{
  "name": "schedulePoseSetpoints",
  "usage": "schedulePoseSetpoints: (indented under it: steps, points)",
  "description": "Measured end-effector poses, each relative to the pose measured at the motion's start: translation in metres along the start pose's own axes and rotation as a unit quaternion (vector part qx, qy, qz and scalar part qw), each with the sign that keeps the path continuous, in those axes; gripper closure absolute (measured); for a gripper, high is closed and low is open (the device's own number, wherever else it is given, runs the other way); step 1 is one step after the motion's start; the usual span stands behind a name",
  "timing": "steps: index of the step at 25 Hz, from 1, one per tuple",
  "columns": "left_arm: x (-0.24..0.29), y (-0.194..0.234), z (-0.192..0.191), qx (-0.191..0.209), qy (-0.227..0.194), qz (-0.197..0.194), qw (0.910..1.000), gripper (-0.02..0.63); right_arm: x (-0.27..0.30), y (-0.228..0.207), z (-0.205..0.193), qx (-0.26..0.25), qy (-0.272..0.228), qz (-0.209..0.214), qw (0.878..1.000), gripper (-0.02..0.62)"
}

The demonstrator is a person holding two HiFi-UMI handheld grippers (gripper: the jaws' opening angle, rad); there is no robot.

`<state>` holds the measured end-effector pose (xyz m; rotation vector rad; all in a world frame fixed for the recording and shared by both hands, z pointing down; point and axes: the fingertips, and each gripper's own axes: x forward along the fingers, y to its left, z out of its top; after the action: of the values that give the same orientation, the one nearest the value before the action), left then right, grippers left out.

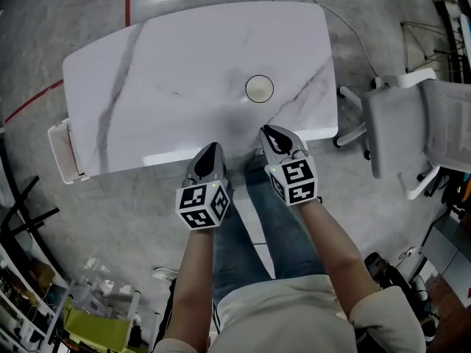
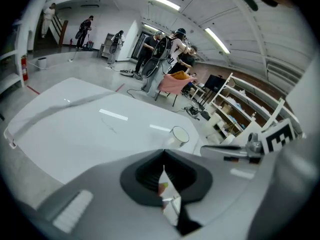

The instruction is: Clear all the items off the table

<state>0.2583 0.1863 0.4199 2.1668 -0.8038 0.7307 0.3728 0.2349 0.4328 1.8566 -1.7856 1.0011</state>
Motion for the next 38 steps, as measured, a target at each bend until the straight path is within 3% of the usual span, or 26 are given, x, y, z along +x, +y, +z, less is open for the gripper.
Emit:
schedulePoseSetpoints:
  steps: [7,20,31,38]
  points:
    - [0.042,-0.016,-0.008,-0.003,-0.002,0.016,0.9999,0.597,0.022,-0.037,-0.005,-0.013,-0.001,0.018,1.0,0.524]
    - [0.081,-0.018,-0.019,-0.005,-0.003,0.041,0.9992,0.597,0.08,-0.068,-0.011,-0.055,-0.015,0.047,0.997,0.313]
    - [0.093,-0.011,-0.034,-0.001,0.019,0.049,0.9986,0.597,0.113,-0.064,-0.006,-0.08,-0.034,0.068,0.994,0.264]
    - [0.102,-0.009,-0.042,0.002,0.037,0.049,0.9981,0.597,0.129,-0.06,0.001,-0.125,-0.061,0.071,0.988,0.225]
